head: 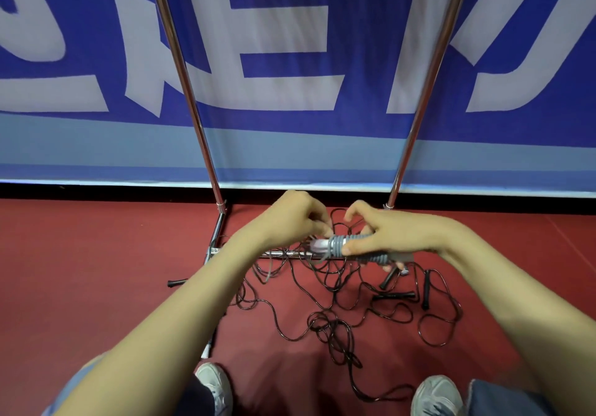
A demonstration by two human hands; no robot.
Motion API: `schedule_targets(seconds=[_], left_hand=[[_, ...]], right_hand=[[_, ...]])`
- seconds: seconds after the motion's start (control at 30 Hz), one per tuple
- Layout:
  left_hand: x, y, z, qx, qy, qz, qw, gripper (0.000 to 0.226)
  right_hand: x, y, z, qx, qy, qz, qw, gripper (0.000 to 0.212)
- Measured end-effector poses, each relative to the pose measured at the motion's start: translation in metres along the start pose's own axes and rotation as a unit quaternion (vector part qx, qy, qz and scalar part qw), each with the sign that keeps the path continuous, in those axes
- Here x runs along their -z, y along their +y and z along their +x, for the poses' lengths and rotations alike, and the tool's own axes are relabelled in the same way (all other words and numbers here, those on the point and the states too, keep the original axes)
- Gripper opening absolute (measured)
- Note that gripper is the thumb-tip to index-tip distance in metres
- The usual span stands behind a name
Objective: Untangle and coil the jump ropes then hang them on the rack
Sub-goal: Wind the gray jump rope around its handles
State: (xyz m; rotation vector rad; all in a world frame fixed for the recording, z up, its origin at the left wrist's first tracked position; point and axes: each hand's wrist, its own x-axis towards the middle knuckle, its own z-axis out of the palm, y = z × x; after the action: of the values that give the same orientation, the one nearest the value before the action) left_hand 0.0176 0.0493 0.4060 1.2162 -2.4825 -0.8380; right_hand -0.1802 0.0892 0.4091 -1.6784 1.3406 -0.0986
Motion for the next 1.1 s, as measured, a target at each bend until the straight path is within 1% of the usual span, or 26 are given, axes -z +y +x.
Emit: schedule_targets(seconds=[0.07,0.13,0.17,0.23,0.3,0.37,0.43,0.5,0.6,0.7,0.83,0.93,0.97,1.0,1.07,1.1], left_hand=[[-0.01,0.005,-0.001,0.011,0.059,0.019,0.998,0.009],[-0.015,0.008,-0.001,0.019,0.138,-0.007,0.99,0.015],[-0.016,0.009,0.0,0.008,0.18,-0.009,0.984,0.017],[-0.018,0.013,0.001,-0.021,0.249,-0.017,0.968,0.022],[-0.02,0.016,0.001,-0.016,0.283,-0.084,0.955,0.025],[-0.022,0.017,0.0,0.006,0.295,-0.175,0.939,0.025],[-0.023,0.016,0.0,0.018,0.31,-0.251,0.917,0.025],[-0.024,0.015,0.001,0.022,0.306,-0.316,0.898,0.026],[-0.029,0.018,-0.002,0.013,0.281,-0.365,0.887,0.023],[-0.033,0.023,-0.005,0.005,0.259,-0.386,0.885,0.023],[-0.032,0.026,-0.005,0.007,0.204,-0.439,0.875,0.03],[-0.027,0.023,-0.003,0.043,0.192,-0.473,0.859,0.027],[-0.023,0.02,-0.003,0.057,0.178,-0.47,0.863,0.023],[-0.019,0.015,-0.002,0.064,0.156,-0.454,0.875,0.019],[-0.009,0.005,-0.003,0.062,0.112,-0.42,0.898,0.022],[-0.004,0.003,-0.004,0.059,0.094,-0.414,0.903,0.025]], right_hand=[[-0.001,0.004,0.005,0.008,0.064,-0.081,0.995,0.05],[-0.003,0.009,0.01,0.034,0.134,-0.169,0.976,0.048],[-0.003,0.009,0.013,0.047,0.177,-0.175,0.967,0.046],[0.0,0.011,0.018,0.069,0.259,-0.113,0.957,0.043],[0.004,0.012,0.02,0.087,0.315,-0.046,0.944,0.038],[0.006,0.011,0.018,0.119,0.318,0.027,0.94,0.032],[0.007,0.009,0.017,0.154,0.285,0.118,0.939,0.032],[0.007,0.007,0.016,0.17,0.266,0.161,0.935,0.036],[0.005,0.01,0.017,0.169,0.272,0.149,0.936,0.044],[0.004,0.013,0.014,0.169,0.289,0.121,0.934,0.037],[0.008,0.01,0.012,0.173,0.307,0.155,0.923,0.027],[0.012,0.007,0.011,0.171,0.32,0.166,0.917,0.027],[0.013,0.007,0.011,0.17,0.323,0.165,0.916,0.027],[0.014,0.007,0.01,0.169,0.323,0.162,0.917,0.028],[0.013,0.008,0.01,0.165,0.317,0.163,0.92,0.029],[0.013,0.008,0.01,0.165,0.315,0.165,0.92,0.03]])
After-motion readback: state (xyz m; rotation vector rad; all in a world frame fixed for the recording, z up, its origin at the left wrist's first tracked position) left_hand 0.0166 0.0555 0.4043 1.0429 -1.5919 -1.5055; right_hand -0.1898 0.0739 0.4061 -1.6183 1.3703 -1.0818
